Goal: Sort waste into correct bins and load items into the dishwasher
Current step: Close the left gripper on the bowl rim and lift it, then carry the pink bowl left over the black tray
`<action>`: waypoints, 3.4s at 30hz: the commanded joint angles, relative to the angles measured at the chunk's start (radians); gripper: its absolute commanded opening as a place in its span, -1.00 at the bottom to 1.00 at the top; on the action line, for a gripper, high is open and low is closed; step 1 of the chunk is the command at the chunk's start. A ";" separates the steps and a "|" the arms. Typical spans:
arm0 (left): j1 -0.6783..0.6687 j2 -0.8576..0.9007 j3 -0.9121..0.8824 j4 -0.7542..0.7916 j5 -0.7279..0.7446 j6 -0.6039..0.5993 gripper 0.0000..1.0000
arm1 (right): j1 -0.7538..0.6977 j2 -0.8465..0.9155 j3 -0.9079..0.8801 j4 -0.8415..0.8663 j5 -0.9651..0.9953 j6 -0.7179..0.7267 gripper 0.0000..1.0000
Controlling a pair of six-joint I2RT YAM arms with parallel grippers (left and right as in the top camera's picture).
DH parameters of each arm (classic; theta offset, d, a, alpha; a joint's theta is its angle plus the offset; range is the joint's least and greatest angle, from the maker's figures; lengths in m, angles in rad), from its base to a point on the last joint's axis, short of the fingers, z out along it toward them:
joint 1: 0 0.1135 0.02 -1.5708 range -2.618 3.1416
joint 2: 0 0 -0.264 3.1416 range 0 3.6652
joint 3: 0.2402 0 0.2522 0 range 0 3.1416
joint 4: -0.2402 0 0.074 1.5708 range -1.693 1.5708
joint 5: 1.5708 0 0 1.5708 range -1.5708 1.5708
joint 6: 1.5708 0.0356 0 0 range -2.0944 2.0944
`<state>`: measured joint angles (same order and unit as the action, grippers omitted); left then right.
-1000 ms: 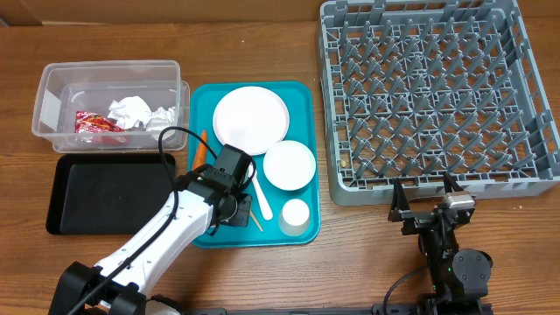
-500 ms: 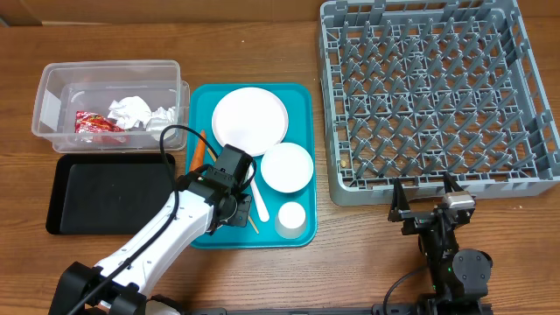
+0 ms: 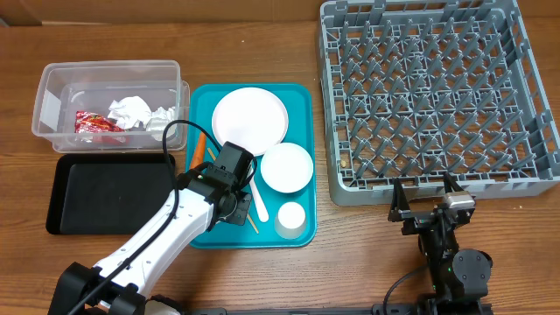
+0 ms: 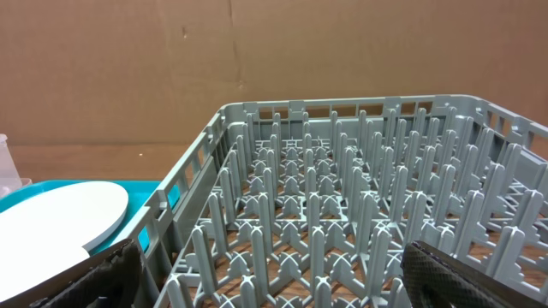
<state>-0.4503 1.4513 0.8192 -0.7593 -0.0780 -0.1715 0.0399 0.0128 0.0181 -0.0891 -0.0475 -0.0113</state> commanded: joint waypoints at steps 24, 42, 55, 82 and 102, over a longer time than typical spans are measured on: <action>0.003 0.002 0.010 0.006 -0.006 0.014 -0.72 | -0.002 -0.010 -0.010 0.008 0.001 -0.004 1.00; 0.003 0.002 -0.039 0.039 0.022 0.014 -0.70 | -0.002 -0.010 -0.010 0.008 0.001 -0.004 1.00; 0.004 0.002 -0.062 0.069 -0.028 0.014 -0.89 | -0.002 -0.010 -0.010 0.008 0.001 -0.004 1.00; 0.006 0.002 0.307 -0.190 -0.037 0.015 -0.92 | -0.002 -0.010 -0.010 0.008 0.001 -0.004 1.00; 0.305 -0.002 0.403 -0.257 0.099 0.024 -0.92 | -0.002 -0.010 -0.010 0.008 0.001 -0.004 1.00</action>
<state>-0.1932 1.4517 1.1923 -1.0214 -0.0185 -0.1535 0.0399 0.0128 0.0181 -0.0883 -0.0475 -0.0116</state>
